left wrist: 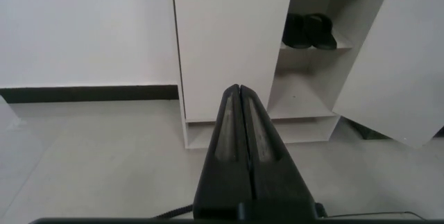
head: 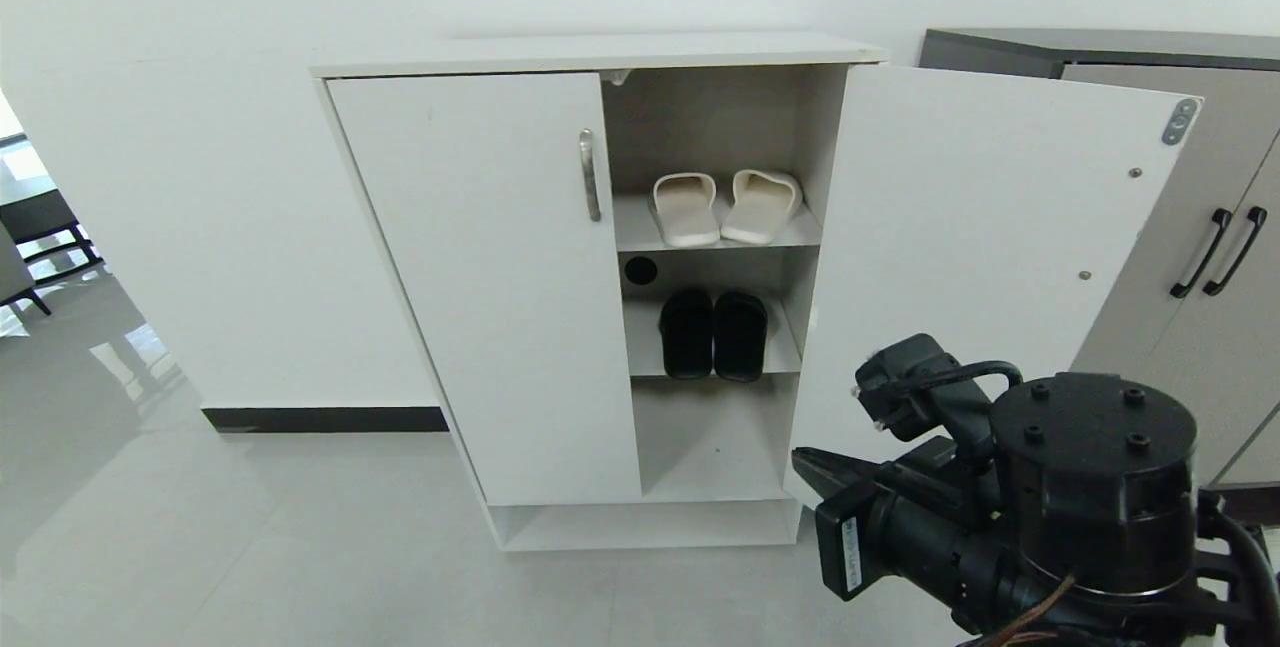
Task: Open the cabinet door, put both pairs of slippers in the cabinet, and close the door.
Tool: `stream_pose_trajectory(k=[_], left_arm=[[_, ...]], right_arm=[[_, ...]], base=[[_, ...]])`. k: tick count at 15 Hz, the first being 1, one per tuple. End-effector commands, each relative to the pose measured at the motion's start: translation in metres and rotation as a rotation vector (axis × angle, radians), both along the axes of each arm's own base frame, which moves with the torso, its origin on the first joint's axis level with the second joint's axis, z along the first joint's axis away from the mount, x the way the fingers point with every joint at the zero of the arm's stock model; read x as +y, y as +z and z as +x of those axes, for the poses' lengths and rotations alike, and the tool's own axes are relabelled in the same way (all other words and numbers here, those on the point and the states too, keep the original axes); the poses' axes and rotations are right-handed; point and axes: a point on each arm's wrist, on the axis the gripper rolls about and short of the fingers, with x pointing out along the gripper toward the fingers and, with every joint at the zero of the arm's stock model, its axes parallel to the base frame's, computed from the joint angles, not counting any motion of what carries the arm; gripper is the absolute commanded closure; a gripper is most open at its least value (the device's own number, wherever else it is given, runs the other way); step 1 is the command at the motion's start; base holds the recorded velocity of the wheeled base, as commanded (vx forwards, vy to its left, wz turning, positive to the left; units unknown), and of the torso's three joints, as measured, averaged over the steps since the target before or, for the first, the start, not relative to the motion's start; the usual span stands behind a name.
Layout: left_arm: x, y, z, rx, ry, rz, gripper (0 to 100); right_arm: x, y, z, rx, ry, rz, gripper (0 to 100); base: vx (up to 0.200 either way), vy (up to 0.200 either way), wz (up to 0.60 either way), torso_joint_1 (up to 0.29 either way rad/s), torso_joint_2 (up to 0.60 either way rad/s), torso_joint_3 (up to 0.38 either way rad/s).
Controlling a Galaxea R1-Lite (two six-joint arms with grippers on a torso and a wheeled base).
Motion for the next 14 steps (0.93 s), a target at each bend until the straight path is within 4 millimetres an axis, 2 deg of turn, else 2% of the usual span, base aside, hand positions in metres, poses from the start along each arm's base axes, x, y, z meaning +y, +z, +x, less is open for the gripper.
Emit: stream_pose_trajectory(k=[1, 6, 10, 14], left_arm=[[0.0, 0.0001, 0.0001, 0.001, 0.0, -0.001, 100], [0.0, 0.0001, 0.0001, 0.001, 0.0, -0.001, 100], [0.0, 0.0001, 0.0001, 0.001, 0.0, -0.001, 100], [0.0, 0.0001, 0.0001, 0.001, 0.0, -0.001, 100]], right_arm=[[0.001, -0.0026, -0.0002, 0.005, 0.004, -0.008, 100], [0.0015, -0.0032, -0.0005, 0.008, 0.01, -0.01, 100], [0.0014, -0.0032, -0.0011, 0.008, 0.011, -0.01, 100], [0.0025, -0.0052, -0.0004, 0.013, 0.013, -0.016, 100]], base=[[0.0, 0.0, 0.0, 0.0, 0.0, 0.0], [0.0, 0.0, 0.0, 0.006, -0.01, -0.006], [0.0, 0.0, 0.0, 0.072, -0.25, -0.251], [0.0, 0.0, 0.0, 0.172, -0.52, -0.295]])
